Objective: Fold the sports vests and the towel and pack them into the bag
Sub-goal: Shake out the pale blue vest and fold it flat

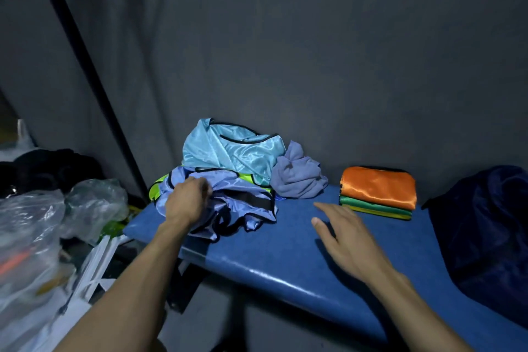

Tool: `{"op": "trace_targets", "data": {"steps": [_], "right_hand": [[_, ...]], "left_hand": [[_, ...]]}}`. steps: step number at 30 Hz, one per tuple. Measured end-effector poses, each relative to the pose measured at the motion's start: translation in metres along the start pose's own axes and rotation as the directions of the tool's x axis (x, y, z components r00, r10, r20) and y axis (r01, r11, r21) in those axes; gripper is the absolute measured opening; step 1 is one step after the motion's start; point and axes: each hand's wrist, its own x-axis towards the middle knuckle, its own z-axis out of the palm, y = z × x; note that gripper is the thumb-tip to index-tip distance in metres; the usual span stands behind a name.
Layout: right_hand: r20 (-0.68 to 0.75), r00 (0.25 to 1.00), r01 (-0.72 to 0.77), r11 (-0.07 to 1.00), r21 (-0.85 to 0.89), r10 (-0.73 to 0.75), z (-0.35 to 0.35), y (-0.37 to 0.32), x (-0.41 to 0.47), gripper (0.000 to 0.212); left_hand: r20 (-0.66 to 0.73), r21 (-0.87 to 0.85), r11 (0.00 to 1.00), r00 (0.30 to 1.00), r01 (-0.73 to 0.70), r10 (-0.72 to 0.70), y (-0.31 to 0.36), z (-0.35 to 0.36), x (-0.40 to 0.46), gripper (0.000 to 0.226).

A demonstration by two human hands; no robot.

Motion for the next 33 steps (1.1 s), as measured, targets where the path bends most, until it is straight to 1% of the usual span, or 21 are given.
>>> {"op": "trace_targets", "data": {"steps": [2,5,7,9,11,12,14,16,17,19,20,22,23,24,25,26,28,29,30,32,33], "right_hand": [[0.030,1.000,-0.009,0.999,0.048,0.008,0.000,-0.009,-0.004,0.049],[0.050,0.999,-0.029,0.984,0.177,0.021,0.001,-0.023,-0.004,0.048],[0.080,0.996,-0.058,0.959,0.279,0.037,0.005,-0.030,-0.004,0.058],[0.191,0.980,-0.139,0.864,0.484,0.051,0.010,-0.038,-0.003,0.081],[0.296,0.955,-0.236,0.699,0.675,0.036,0.014,-0.051,-0.002,0.091],[0.308,0.951,-0.258,0.626,0.736,0.029,0.015,-0.057,-0.001,0.080],[0.254,0.965,-0.243,0.577,0.780,0.064,0.013,-0.068,0.001,0.041],[0.152,0.976,-0.212,0.534,0.819,0.154,0.003,-0.071,0.003,0.024],[0.122,0.975,-0.195,0.460,0.866,0.184,-0.002,-0.068,0.006,0.019],[0.159,0.966,-0.201,0.206,0.958,0.205,-0.018,-0.059,0.009,0.031],[0.197,0.957,-0.214,0.058,0.975,0.213,-0.028,-0.055,0.008,0.038],[0.245,0.938,-0.226,-0.105,0.968,0.244,-0.052,-0.049,0.002,0.031],[0.260,0.928,-0.229,-0.140,0.963,0.266,-0.060,-0.047,0.001,0.037],[0.265,0.913,-0.224,-0.159,0.961,0.312,-0.069,-0.048,-0.003,0.052],[0.248,0.900,-0.198,-0.173,0.965,0.358,-0.076,-0.047,-0.008,0.064],[0.241,0.885,-0.182,-0.181,0.967,0.399,-0.078,-0.039,-0.011,0.065],[0.232,0.893,-0.178,-0.171,0.969,0.385,-0.076,-0.025,-0.011,0.037],[0.226,0.898,-0.173,-0.169,0.970,0.377,-0.075,-0.020,-0.010,0.032],[0.222,0.899,-0.167,-0.173,0.971,0.378,-0.075,-0.016,-0.010,0.045],[0.223,0.893,-0.157,-0.194,0.968,0.391,-0.083,-0.008,-0.011,0.064],[0.222,0.908,-0.155,-0.207,0.966,0.355,-0.091,-0.005,-0.013,0.058]], "left_hand": [[-0.133,-0.109,0.991,0.990,-0.072,0.057,0.007,-0.008,0.002,0.018],[-0.350,-0.270,0.953,0.936,-0.136,0.035,0.031,-0.042,-0.008,0.016],[-0.393,-0.361,0.908,0.918,-0.210,0.056,0.045,-0.056,-0.017,0.014],[-0.333,-0.524,0.787,0.929,-0.325,0.162,0.063,-0.066,-0.027,0.012],[-0.220,-0.728,0.597,0.940,-0.336,0.261,0.090,-0.072,-0.037,0.013],[-0.149,-0.801,0.519,0.939,-0.299,0.310,0.103,-0.073,-0.042,0.014],[-0.050,-0.884,0.401,0.902,-0.239,0.429,0.124,-0.072,-0.051,0.011],[0.021,-0.922,0.339,0.851,-0.185,0.524,0.132,-0.067,-0.052,0.010],[0.041,-0.931,0.325,0.841,-0.163,0.540,0.132,-0.066,-0.050,0.016],[0.002,-0.909,0.356,0.852,-0.217,0.524,0.129,-0.066,-0.042,0.028],[-0.038,-0.864,0.410,0.849,-0.293,0.527,0.125,-0.066,-0.038,0.034],[-0.016,-0.783,0.524,0.853,-0.335,0.521,0.116,-0.062,-0.033,0.047],[0.074,-0.791,0.550,0.850,-0.269,0.521,0.113,-0.058,-0.034,0.055],[0.210,-0.812,0.562,0.819,-0.159,0.534,0.112,-0.053,-0.036,0.063],[0.332,-0.814,0.576,0.759,-0.069,0.560,0.112,-0.046,-0.041,0.068],[0.407,-0.800,0.598,0.690,-0.047,0.599,0.115,-0.037,-0.045,0.068],[0.454,-0.783,0.617,0.602,-0.081,0.656,0.124,-0.020,-0.051,0.042],[0.430,-0.799,0.595,0.608,-0.088,0.667,0.128,-0.017,-0.052,0.029],[0.392,-0.814,0.574,0.647,-0.088,0.654,0.129,-0.019,-0.051,0.022],[0.306,-0.813,0.570,0.743,-0.121,0.595,0.127,-0.030,-0.042,0.024],[0.263,-0.788,0.590,0.772,-0.174,0.579,0.124,-0.036,-0.038,0.033]]}}
